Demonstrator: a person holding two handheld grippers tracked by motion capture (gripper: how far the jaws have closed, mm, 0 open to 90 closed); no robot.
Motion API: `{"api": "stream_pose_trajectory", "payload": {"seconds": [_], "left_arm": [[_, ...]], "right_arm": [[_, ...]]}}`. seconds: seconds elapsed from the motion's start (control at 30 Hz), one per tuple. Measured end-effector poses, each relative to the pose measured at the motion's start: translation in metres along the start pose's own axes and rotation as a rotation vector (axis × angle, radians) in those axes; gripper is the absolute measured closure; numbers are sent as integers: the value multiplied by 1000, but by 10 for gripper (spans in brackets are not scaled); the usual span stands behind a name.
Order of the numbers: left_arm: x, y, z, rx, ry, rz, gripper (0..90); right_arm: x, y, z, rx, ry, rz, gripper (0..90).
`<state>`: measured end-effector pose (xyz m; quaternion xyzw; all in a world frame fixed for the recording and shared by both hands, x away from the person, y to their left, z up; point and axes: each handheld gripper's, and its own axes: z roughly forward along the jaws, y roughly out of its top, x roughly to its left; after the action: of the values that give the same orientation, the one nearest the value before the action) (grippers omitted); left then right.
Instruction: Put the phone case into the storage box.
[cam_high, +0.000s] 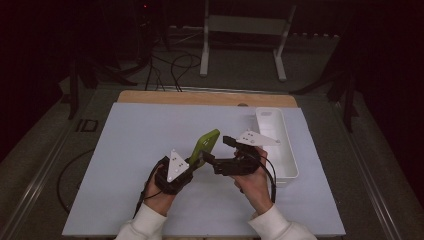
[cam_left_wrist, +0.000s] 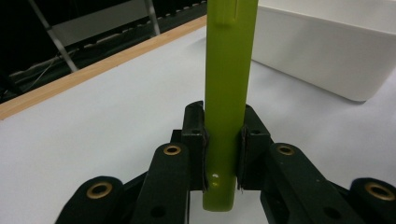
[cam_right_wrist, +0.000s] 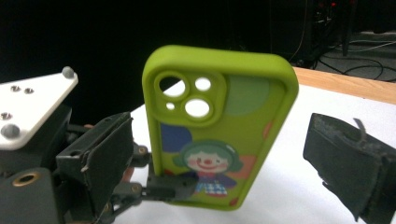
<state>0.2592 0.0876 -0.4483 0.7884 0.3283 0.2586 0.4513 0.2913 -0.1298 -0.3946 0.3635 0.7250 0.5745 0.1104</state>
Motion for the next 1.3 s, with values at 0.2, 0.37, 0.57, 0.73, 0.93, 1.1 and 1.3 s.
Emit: {"api": "stream_pose_trajectory", "payload": {"seconds": [0.2, 0.37, 0.57, 0.73, 0.93, 1.1, 1.3], "left_arm": [[-1, 0, 0, 2, -4, 6, 773], [-3, 0, 1, -4, -2, 1, 773], [-6, 0, 1, -2, -4, 7, 772], [-8, 0, 2, -2, -7, 10, 773], [-11, 0, 3, -4, -17, 15, 773], [-12, -1, 4, 3, -26, 21, 772], [-13, -1, 5, 13, -37, 25, 770]], "right_arm": [[2, 2, 5, -21, -10, 18, 84], [2, 3, 8, -36, -19, 28, 85], [3, 3, 9, -68, -15, 39, 86], [4, 4, 12, -70, -31, 43, 91], [3, 3, 13, -66, -40, 44, 110], [3, 3, 13, -63, -46, 47, 146], [3, 4, 12, -44, -46, 33, 152]]}}
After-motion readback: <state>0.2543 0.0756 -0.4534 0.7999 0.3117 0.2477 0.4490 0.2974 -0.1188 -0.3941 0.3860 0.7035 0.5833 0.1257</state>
